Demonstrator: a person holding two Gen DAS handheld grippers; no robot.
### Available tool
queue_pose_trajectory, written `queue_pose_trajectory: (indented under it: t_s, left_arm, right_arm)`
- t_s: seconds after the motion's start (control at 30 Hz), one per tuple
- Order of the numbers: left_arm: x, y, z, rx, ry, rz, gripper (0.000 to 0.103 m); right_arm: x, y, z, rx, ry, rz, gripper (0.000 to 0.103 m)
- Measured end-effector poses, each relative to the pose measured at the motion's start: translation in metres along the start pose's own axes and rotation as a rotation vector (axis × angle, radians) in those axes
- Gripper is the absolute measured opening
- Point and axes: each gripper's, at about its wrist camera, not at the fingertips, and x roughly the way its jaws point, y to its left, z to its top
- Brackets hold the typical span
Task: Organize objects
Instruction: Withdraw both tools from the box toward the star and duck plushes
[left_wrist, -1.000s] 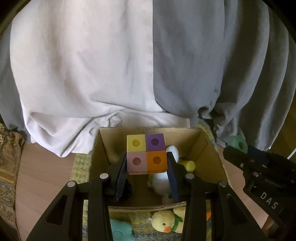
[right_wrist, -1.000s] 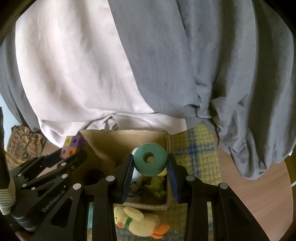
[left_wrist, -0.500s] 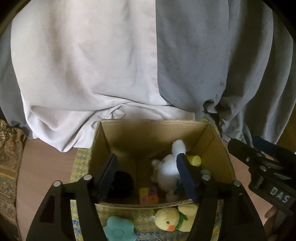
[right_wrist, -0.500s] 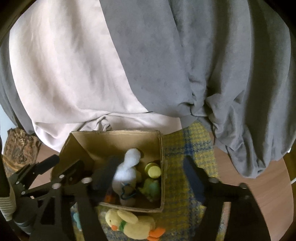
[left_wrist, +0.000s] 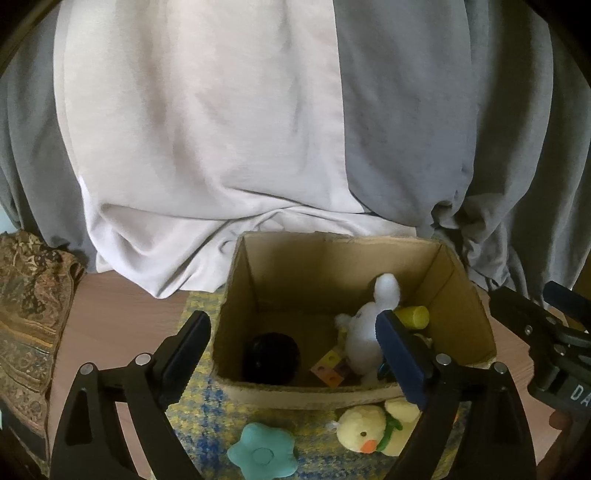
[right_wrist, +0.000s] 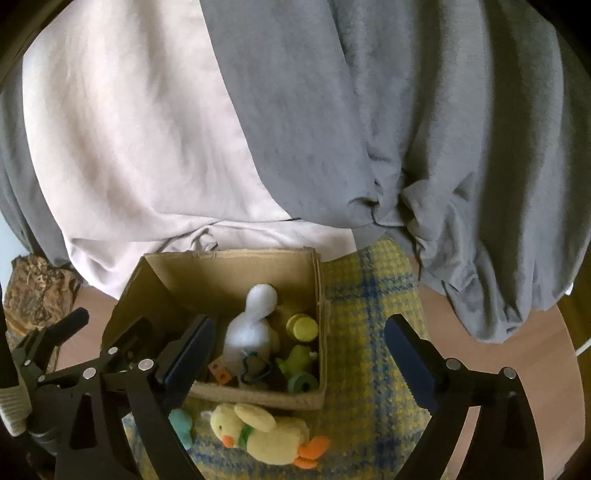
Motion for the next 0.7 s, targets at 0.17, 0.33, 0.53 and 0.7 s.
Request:
queue_pose_trajectory:
  t_s: [0.17, 0.33, 0.53, 0.7]
  left_arm:
    - [-0.007, 0.000, -0.011, 0.008, -0.010, 0.013, 0.096]
    - [-0.016, 0.000, -0.021, 0.014, -0.020, 0.015, 0.098]
    - [-0.030, 0.000, -0.034, 0.024, -0.050, 0.036, 0.102]
    - [-0.036, 0.005, -0.046, 0.013, -0.053, 0.042, 0.102]
  right_arm:
    - [-0.008, 0.000, -0.014, 0.007, -0.011, 0.007, 0.096]
    - [-0.014, 0.001, -0.026, -0.004, -0.009, 0.008, 0.096]
    - [-0.023, 0.003, -0.037, -0.007, -0.027, -0.003, 0.100]
    - [-0.023, 0.003, -0.048, 0.006, -0.017, 0.002, 0.100]
